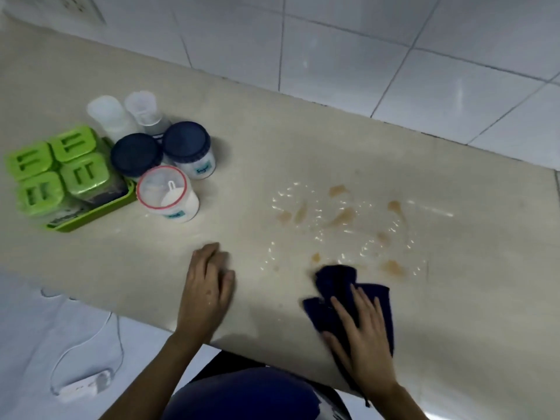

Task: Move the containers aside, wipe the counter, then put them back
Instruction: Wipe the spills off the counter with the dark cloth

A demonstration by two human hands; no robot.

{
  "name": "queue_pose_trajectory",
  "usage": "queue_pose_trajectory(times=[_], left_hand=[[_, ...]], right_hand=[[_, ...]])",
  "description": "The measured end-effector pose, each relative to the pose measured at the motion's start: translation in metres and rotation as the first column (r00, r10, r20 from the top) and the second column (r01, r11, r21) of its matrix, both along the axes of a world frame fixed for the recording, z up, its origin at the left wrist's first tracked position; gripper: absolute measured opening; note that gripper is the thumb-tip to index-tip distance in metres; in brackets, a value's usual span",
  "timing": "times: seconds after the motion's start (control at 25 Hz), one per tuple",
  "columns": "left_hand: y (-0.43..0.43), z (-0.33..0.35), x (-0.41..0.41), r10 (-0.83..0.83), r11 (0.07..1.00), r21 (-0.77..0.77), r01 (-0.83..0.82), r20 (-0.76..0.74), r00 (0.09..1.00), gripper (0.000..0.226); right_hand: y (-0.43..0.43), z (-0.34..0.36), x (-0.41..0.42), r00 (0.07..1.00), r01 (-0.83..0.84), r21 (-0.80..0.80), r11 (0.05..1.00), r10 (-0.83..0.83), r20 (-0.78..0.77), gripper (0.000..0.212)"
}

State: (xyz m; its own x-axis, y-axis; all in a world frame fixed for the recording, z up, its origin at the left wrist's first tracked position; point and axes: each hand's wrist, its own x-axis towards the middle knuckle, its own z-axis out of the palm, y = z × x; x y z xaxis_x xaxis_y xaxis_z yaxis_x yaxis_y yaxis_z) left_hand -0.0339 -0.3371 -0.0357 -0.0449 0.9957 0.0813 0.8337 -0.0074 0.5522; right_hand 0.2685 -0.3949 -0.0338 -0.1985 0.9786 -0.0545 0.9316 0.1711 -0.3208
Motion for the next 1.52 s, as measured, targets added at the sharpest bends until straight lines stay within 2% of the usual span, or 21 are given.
queue_pose_trajectory(times=[0.12, 0.24, 0.36, 0.44, 0.52, 0.6, 0.64, 0.68, 0.76, 0.8, 0.84, 0.92, 1.04, 1.08, 1.16, 1.24, 1.28, 1.32, 1.4, 1.48, 1.52], left_hand=[[0.000, -0.005, -0.019, -0.069, 0.996, 0.049, 0.071, -0.044, 0.997, 0.030], [0.004, -0.011, -0.034, -0.092, 0.994, 0.055, 0.098, -0.094, 0.991, 0.029], [0.005, -0.010, -0.031, -0.093, 0.994, 0.042, 0.098, -0.112, 0.989, 0.032], [0.005, -0.010, -0.029, -0.099, 0.994, 0.030, 0.103, -0.118, 0.988, 0.033], [0.004, -0.008, -0.032, -0.092, 0.995, 0.015, 0.094, -0.103, 0.990, 0.034], [0.002, -0.008, -0.032, -0.094, 0.996, 0.004, 0.095, -0.101, 0.990, 0.035], [0.001, -0.008, -0.032, -0.097, 0.995, 0.005, 0.098, -0.103, 0.990, 0.035], [0.002, -0.008, -0.033, -0.099, 0.995, 0.008, 0.101, -0.105, 0.990, 0.035], [0.005, -0.007, -0.033, -0.103, 0.995, 0.005, 0.104, -0.099, 0.990, 0.036], [0.006, -0.008, -0.032, -0.098, 0.995, 0.004, 0.099, -0.098, 0.990, 0.036], [0.006, -0.010, -0.032, -0.093, 0.996, 0.001, 0.093, -0.101, 0.991, 0.037], [0.005, -0.010, -0.031, -0.078, 0.997, -0.010, 0.077, -0.117, 0.990, 0.037], [0.005, -0.007, -0.030, -0.082, 0.997, -0.012, 0.082, -0.127, 0.988, 0.037], [0.005, -0.007, -0.030, -0.090, 0.996, -0.017, 0.089, -0.119, 0.989, 0.037], [0.004, -0.007, -0.032, -0.100, 0.995, -0.018, 0.099, -0.106, 0.989, 0.037], [0.004, -0.008, -0.034, -0.107, 0.994, -0.009, 0.107, -0.104, 0.989, 0.037], [0.004, -0.009, -0.034, -0.112, 0.994, -0.001, 0.113, -0.106, 0.988, 0.038], [0.005, -0.009, -0.035, -0.118, 0.993, 0.005, 0.119, -0.109, 0.987, 0.038], [0.006, -0.010, -0.035, -0.121, 0.992, 0.003, 0.123, -0.119, 0.985, 0.039], [0.007, -0.012, -0.034, -0.114, 0.993, -0.007, 0.114, -0.106, 0.988, 0.039], [0.007, -0.012, -0.034, -0.111, 0.994, -0.010, 0.110, -0.097, 0.989, 0.038]], right_hand=[[0.040, -0.005, -0.081, 0.943, -0.334, 0.033, 0.942, 0.333, 0.021, 0.056], [0.094, -0.007, -0.104, 0.903, -0.430, 0.056, 0.901, 0.429, 0.034, 0.057], [0.121, -0.008, -0.062, 0.966, -0.259, 0.071, 0.963, 0.259, 0.015, 0.059], [0.114, -0.007, -0.031, 0.999, -0.031, 0.092, 0.995, 0.032, -0.008, 0.061], [0.086, -0.007, -0.024, 0.982, 0.188, 0.079, 0.979, -0.188, -0.008, 0.060], [0.054, -0.009, -0.044, 0.974, 0.227, 0.085, 0.970, -0.228, 0.001, 0.057], [0.044, -0.009, -0.061, 0.991, 0.134, 0.088, 0.987, -0.134, -0.002, 0.054], [0.040, -0.009, -0.079, 0.999, -0.040, 0.080, 0.996, 0.041, -0.005, 0.053], [0.061, -0.010, -0.106, 0.903, -0.430, 0.063, 0.901, 0.430, 0.018, 0.052], [0.084, -0.011, -0.112, 0.841, -0.541, 0.069, 0.838, 0.541, 0.024, 0.053], [0.109, -0.012, -0.114, 0.818, -0.574, 0.084, 0.814, 0.576, 0.009, 0.053], [0.162, -0.012, -0.108, 0.883, -0.463, 0.115, 0.879, 0.468, -0.024, 0.055], [0.218, -0.012, -0.076, 0.995, -0.081, 0.124, 0.989, 0.087, -0.042, 0.059], [0.219, -0.013, -0.067, 0.996, 0.071, 0.121, 0.990, -0.064, -0.063, 0.060], [0.198, -0.014, -0.065, 0.929, 0.364, 0.108, 0.925, -0.351, -0.119, 0.061], [0.154, -0.014, -0.086, 0.883, 0.468, 0.120, 0.876, -0.457, -0.110, 0.058], [0.131, -0.014, -0.099, 0.909, 0.417, 0.129, 0.900, -0.409, -0.083, 0.057], [0.112, -0.012, -0.109, 0.955, 0.296, 0.129, 0.946, -0.290, -0.063, 0.055], [0.097, -0.012, -0.117, 0.994, -0.093, 0.096, 0.991, 0.099, -0.053, 0.053], [0.116, -0.010, -0.106, 0.902, -0.424, 0.060, 0.904, 0.427, -0.066, 0.056], [0.130, -0.008, -0.097, 0.857, -0.509, 0.063, 0.859, 0.512, -0.060, 0.057]])
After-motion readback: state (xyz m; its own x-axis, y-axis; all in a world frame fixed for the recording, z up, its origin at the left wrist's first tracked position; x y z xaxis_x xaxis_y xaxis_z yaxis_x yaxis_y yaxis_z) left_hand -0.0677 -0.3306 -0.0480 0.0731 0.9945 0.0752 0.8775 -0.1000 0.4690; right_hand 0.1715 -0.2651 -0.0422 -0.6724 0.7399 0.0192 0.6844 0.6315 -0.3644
